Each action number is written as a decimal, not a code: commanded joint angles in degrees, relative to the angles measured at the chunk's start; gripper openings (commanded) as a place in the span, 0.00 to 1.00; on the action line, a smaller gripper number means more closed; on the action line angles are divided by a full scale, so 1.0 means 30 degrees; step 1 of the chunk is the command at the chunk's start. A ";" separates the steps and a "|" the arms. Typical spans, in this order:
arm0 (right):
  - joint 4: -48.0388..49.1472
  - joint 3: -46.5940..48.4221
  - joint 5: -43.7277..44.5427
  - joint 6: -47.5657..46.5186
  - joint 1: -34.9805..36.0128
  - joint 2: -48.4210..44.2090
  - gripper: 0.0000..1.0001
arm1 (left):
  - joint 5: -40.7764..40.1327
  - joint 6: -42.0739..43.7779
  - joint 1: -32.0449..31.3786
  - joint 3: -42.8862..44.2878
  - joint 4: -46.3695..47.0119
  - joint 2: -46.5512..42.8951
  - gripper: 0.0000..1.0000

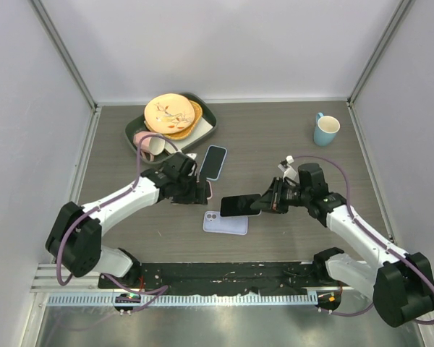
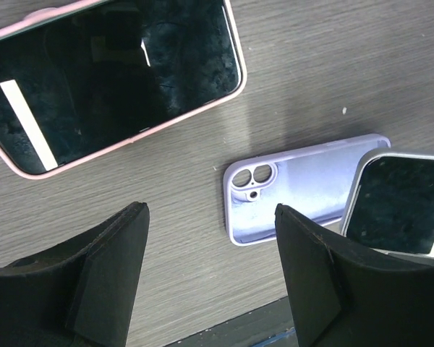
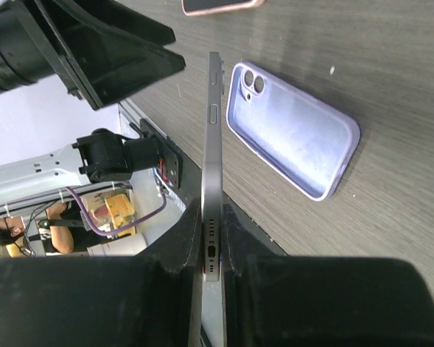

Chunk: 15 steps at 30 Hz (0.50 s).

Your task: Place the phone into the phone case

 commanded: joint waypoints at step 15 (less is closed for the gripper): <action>0.5534 0.0006 0.2417 0.2877 0.4577 0.2740 0.01 | -0.0312 0.0186 0.0049 -0.1060 0.1092 -0.2270 0.74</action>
